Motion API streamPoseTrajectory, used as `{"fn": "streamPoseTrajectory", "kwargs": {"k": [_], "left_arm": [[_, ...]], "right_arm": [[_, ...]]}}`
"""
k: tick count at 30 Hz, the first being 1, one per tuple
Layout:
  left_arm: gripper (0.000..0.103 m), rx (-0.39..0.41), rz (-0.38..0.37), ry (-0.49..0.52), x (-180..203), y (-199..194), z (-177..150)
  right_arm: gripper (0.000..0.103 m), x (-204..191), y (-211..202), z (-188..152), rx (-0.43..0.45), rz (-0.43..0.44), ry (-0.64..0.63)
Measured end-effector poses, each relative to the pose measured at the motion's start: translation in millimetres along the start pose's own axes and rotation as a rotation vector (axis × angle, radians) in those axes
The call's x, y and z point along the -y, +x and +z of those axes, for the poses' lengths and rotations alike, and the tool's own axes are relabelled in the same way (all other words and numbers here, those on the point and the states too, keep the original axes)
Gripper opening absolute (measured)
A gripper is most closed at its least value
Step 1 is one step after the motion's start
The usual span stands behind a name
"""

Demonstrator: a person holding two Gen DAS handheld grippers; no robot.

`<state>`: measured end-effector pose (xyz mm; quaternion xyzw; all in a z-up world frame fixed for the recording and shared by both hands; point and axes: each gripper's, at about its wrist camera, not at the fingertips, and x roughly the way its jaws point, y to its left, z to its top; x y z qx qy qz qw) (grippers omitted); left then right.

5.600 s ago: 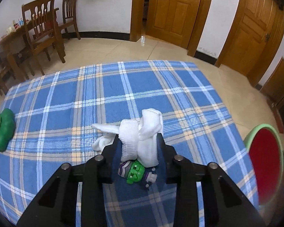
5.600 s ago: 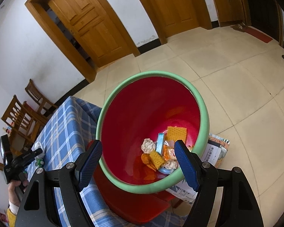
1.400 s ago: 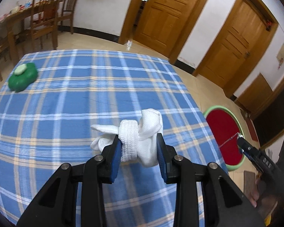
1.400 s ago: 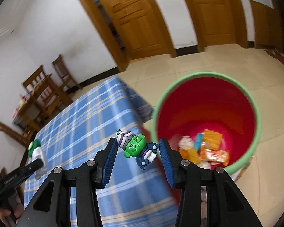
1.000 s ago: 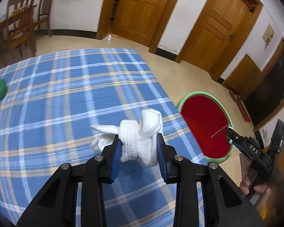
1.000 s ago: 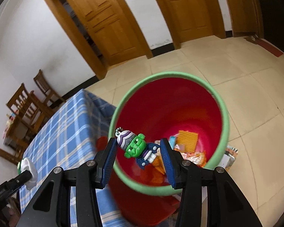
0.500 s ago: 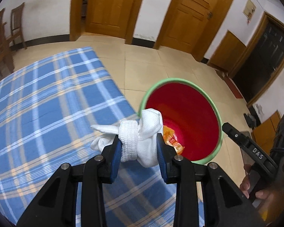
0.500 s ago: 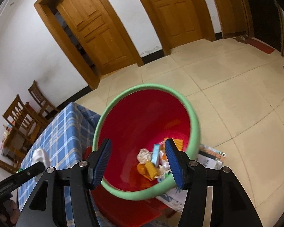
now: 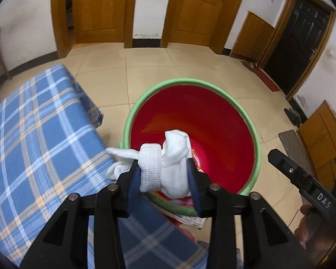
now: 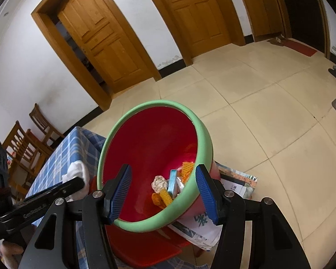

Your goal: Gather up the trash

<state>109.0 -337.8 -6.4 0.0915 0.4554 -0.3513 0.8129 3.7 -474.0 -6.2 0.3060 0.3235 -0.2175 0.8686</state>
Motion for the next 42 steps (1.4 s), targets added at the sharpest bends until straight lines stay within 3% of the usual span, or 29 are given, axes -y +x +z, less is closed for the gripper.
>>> {"fn": "streamPoseTrajectory", "kwargs": {"k": [6, 20, 21, 23, 34, 42], "left_arm": [[0.057, 0.016, -0.002, 0.003, 4, -7, -1], [0.059, 0.065, 0.089, -0.158, -41, -57, -27], [0.060, 0.075, 0.102, -0.173, -46, -65, -32], [0.062, 0.084, 0.123, -0.191, -52, -75, -39], [0.076, 0.192, 0.265, -0.314, -97, -153, -86], [0.080, 0.246, 0.350, -0.383, -116, -196, -117]], "right_arm": [[0.061, -3, -1, 0, -0.002, 0.004, 0.000], [0.063, -42, -22, -14, 0.001, 0.049, -0.100], [0.064, -47, -24, -15, 0.001, 0.054, -0.112], [0.077, -57, -27, -19, 0.001, 0.064, -0.131], [0.077, -124, -49, -52, 0.001, 0.132, -0.278], [0.081, -164, -67, -80, 0.009, 0.167, -0.383]]}}
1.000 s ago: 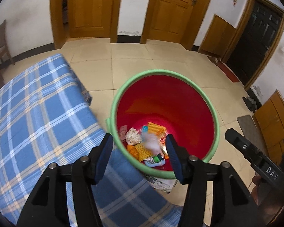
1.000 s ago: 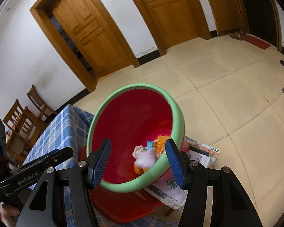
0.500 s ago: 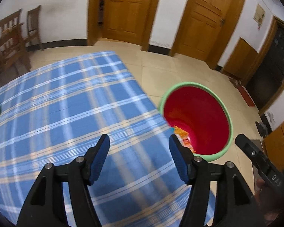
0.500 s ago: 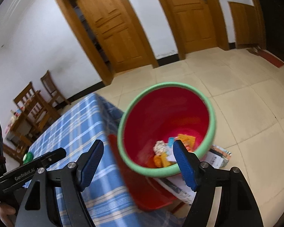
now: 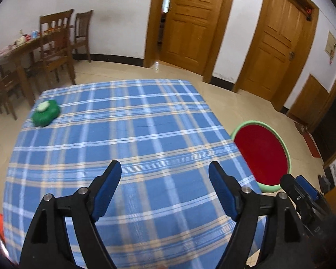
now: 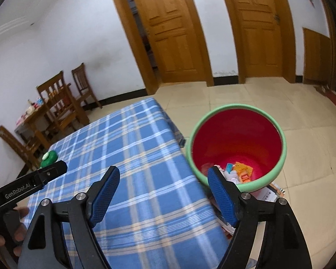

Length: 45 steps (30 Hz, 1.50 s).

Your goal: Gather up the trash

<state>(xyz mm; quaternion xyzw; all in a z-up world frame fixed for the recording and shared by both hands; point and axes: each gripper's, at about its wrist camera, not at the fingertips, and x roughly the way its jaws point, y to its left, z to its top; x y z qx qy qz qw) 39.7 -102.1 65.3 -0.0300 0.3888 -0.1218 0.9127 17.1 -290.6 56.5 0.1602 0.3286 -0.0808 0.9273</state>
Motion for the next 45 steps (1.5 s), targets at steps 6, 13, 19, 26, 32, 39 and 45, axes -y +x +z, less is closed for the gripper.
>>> {"fn": "streamPoseTrajectory", "kwargs": {"k": [6, 13, 19, 26, 32, 39, 45], "left_arm": [[0.086, 0.061, 0.086, -0.025, -23, -32, -14], [0.087, 0.092, 0.152, -0.054, -44, -55, -29], [0.087, 0.102, 0.179, -0.070, -53, -66, -36], [0.087, 0.113, 0.188, -0.075, -55, -68, -36], [0.087, 0.114, 0.172, -0.077, -56, -65, -39], [0.087, 0.113, 0.173, -0.078, -57, -63, -40], [0.087, 0.114, 0.172, -0.082, -58, -62, -40]], "right_arm": [[0.082, -26, -12, -9, 0.010, 0.001, -0.043], [0.082, -42, -22, -20, 0.007, 0.002, -0.047], [0.082, -53, -29, -24, 0.006, 0.010, -0.067], [0.082, -58, -32, -27, 0.010, 0.000, -0.063], [0.082, -59, -34, -31, 0.028, -0.013, -0.075], [0.082, -65, -35, -32, 0.036, -0.014, -0.098], [0.082, -67, -34, -33, 0.034, -0.013, -0.101]]}}
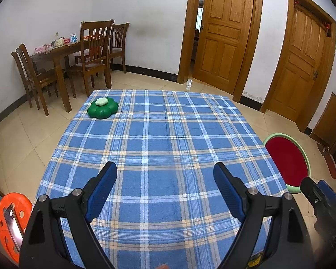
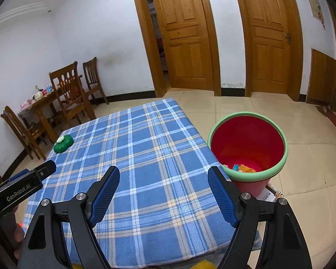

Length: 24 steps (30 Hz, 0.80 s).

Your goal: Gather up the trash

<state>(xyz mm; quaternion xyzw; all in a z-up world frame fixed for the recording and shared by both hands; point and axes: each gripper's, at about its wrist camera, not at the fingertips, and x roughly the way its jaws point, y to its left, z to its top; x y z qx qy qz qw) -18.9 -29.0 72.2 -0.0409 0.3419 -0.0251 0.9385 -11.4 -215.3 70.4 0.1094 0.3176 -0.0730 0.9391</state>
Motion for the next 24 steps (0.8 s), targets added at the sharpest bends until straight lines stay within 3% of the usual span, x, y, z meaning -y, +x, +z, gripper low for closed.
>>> {"fn": "streamPoseTrajectory", "kwargs": {"k": [24], "left_arm": [[0.087, -0.017, -0.003, -0.008, 1.9, 6.1, -7.3]], "right_arm": [[0.082, 7.4, 4.8, -6.3, -0.023, -0.001, 0.016]]}}
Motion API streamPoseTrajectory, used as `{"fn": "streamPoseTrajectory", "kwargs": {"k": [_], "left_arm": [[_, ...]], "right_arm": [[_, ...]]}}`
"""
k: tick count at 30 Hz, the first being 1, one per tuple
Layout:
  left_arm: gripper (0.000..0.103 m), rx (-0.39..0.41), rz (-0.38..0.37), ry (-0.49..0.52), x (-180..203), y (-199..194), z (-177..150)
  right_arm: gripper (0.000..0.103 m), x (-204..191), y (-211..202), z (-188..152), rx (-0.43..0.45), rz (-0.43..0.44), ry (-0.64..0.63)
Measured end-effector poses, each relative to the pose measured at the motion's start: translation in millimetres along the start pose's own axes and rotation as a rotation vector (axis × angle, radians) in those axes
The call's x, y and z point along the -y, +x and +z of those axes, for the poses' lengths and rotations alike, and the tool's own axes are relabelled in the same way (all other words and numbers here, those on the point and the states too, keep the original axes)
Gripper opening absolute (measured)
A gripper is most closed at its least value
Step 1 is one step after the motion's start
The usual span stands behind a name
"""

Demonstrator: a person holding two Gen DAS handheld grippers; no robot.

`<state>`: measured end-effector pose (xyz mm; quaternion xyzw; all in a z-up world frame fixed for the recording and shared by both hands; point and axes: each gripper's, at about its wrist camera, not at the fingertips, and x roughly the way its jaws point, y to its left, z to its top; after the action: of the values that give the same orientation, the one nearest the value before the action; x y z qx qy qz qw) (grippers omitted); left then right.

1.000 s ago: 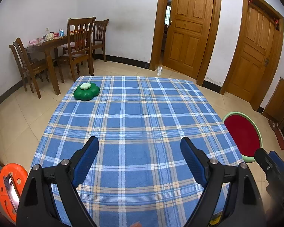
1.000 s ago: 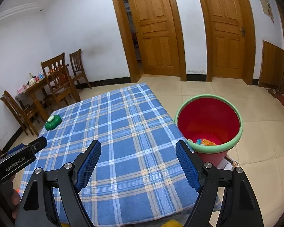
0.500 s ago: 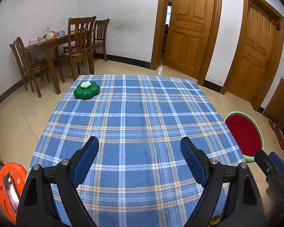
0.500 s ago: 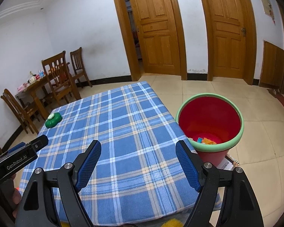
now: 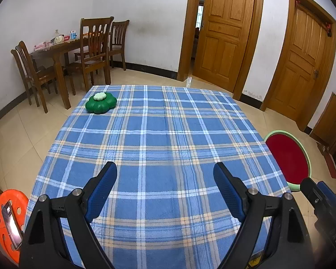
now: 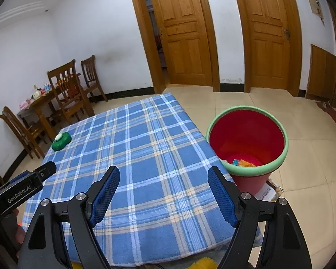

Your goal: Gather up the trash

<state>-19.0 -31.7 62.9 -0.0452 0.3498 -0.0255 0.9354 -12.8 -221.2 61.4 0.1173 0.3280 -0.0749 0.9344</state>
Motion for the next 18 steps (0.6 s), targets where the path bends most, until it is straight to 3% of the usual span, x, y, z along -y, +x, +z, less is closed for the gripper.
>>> {"fn": "streamPoseTrajectory", "kwargs": {"k": [18], "left_arm": [[0.087, -0.006, 0.002, -0.007, -2.4, 1.5, -2.7]], "right_arm": [[0.082, 0.8, 3.9, -3.1, -0.014, -0.001, -0.002]]}}
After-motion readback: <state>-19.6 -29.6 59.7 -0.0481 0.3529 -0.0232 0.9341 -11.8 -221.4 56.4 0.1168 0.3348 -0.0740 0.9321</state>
